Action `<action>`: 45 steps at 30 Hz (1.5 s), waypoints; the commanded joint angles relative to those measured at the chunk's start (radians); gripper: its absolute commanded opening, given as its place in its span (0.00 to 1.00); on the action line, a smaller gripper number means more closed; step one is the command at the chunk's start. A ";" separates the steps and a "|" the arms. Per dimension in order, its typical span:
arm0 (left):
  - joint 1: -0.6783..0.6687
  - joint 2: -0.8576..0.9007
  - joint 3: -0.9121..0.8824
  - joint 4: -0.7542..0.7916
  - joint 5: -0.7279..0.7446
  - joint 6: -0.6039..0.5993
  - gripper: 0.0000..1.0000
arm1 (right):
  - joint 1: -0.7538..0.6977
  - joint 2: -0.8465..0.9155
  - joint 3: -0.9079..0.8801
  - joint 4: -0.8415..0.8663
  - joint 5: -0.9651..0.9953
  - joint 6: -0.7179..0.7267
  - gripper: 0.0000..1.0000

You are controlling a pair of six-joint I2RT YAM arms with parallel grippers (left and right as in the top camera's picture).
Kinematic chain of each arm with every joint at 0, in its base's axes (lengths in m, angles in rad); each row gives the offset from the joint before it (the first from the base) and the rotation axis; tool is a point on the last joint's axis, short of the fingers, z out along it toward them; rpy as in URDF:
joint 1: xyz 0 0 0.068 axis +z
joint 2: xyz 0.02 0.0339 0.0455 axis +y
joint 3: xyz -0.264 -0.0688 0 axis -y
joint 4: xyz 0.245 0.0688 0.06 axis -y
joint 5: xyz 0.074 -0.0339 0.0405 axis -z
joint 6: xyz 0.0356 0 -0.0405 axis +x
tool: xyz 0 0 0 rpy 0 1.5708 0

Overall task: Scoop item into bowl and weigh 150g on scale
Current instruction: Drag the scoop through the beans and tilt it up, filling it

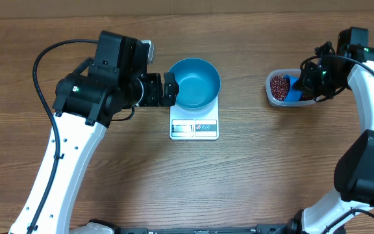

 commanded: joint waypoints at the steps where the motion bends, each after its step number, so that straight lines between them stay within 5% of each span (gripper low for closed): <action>1: 0.004 -0.019 0.019 0.003 0.001 0.022 1.00 | -0.006 0.014 -0.010 -0.016 -0.100 0.047 0.04; 45: 0.004 -0.019 0.019 0.003 0.001 0.022 1.00 | -0.162 0.116 -0.010 -0.119 -0.342 0.005 0.04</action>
